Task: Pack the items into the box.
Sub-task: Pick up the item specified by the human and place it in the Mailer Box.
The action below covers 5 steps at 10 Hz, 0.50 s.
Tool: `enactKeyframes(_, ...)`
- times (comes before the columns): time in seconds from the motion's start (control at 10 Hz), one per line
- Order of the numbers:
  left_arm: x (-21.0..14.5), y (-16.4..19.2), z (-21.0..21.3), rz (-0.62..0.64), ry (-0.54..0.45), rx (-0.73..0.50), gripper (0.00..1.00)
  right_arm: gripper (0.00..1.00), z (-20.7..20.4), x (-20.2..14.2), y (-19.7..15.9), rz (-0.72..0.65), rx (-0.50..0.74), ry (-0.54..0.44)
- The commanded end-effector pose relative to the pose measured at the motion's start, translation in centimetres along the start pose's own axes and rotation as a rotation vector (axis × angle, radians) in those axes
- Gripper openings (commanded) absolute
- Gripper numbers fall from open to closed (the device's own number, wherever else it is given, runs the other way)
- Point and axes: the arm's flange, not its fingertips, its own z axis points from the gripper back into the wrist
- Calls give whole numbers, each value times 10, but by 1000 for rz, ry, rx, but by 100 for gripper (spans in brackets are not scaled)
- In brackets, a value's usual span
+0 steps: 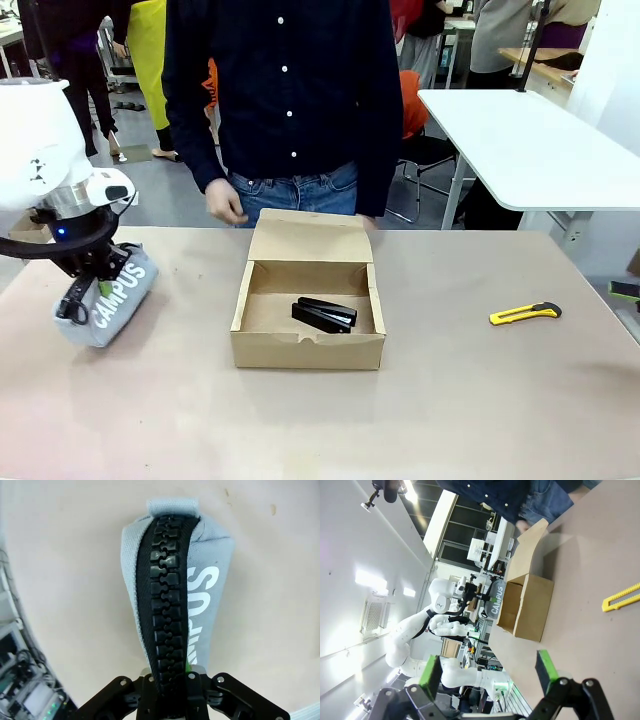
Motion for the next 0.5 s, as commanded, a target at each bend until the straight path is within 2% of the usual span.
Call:
enactKeyframes(0.0,-29,7,62,-191,-92,123,0,100,3,-3,2,1,5,12)
enactKeyframes(0.2,-40,7,132,-236,-136,148,0,100,3,-3,2,1,5,12)
enactKeyframes(0.3,-49,4,152,-389,-195,136,0,100,3,-3,2,1,5,12)
enactKeyframes(0.4,-56,-2,165,-665,-240,163,0,100,3,-3,2,1,5,12)
